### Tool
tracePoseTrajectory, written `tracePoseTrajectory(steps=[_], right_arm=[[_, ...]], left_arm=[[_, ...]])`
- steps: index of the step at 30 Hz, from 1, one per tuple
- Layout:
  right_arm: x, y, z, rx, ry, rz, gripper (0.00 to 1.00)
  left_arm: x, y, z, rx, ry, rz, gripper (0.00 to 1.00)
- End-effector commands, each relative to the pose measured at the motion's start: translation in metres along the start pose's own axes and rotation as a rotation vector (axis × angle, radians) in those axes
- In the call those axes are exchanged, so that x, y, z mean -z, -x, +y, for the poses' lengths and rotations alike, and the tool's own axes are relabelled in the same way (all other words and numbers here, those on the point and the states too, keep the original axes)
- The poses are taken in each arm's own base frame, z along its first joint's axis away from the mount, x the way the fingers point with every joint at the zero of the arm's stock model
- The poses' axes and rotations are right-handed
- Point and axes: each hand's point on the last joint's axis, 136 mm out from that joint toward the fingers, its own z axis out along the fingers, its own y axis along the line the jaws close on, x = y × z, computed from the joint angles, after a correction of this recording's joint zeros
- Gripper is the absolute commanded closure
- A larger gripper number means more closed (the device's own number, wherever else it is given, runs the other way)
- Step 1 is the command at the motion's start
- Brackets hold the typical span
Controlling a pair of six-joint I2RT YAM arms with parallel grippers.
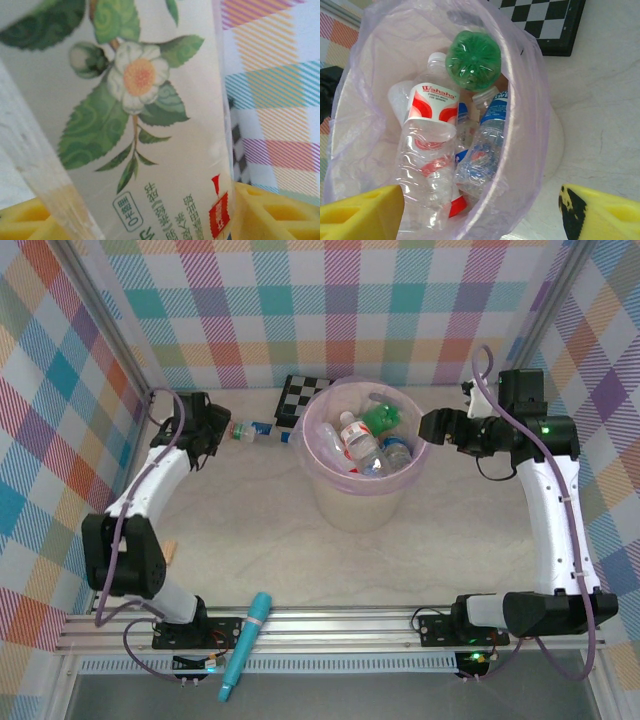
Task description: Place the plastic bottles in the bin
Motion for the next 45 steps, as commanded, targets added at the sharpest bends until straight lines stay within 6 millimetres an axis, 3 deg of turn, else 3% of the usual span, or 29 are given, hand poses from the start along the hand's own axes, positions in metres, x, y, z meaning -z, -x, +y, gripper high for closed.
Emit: tracePoseTrajectory(steps=[1, 5, 10, 13, 17, 22, 33, 36, 41, 45], right_arm=[[-0.005, 0.008, 0.01, -0.017, 0.067, -0.01, 0.19], [-0.011, 0.01, 0.01, -0.033, 0.084, -0.002, 0.19], [-0.014, 0.013, 0.012, -0.044, 0.097, -0.002, 0.19], [-0.013, 0.013, 0.013, -0.043, 0.095, -0.005, 0.19], [-0.014, 0.011, 0.012, -0.047, 0.093, -0.004, 0.19], [-0.013, 0.013, 0.014, -0.044, 0.097, -0.011, 0.19], [-0.006, 0.016, 0.024, -0.03, 0.123, -0.037, 0.19], [-0.003, 0.018, 0.025, -0.023, 0.119, -0.046, 0.19], [-0.001, 0.019, 0.028, -0.019, 0.135, -0.05, 0.19], [0.001, 0.02, 0.038, 0.003, 0.148, -0.054, 0.19]], left_arm=[[0.052, -0.004, -0.035, -0.193, -0.064, 0.001, 0.36], [0.115, -0.021, -0.091, -0.335, -0.244, 0.043, 0.4], [0.184, -0.065, -0.158, -0.422, -0.511, 0.151, 0.45], [0.212, -0.098, -0.188, -0.47, -0.633, 0.246, 0.47], [0.232, -0.149, -0.218, -0.511, -0.741, 0.376, 0.5], [0.22, -0.215, -0.222, -0.604, -0.69, 0.508, 0.52], [0.192, -0.297, -0.228, -0.636, -0.662, 0.609, 0.54], [0.18, -0.311, -0.223, -0.676, -0.618, 0.608, 0.5], [0.165, -0.315, -0.222, -0.696, -0.587, 0.574, 0.31], [0.167, -0.311, -0.227, -0.707, -0.603, 0.549, 0.14]])
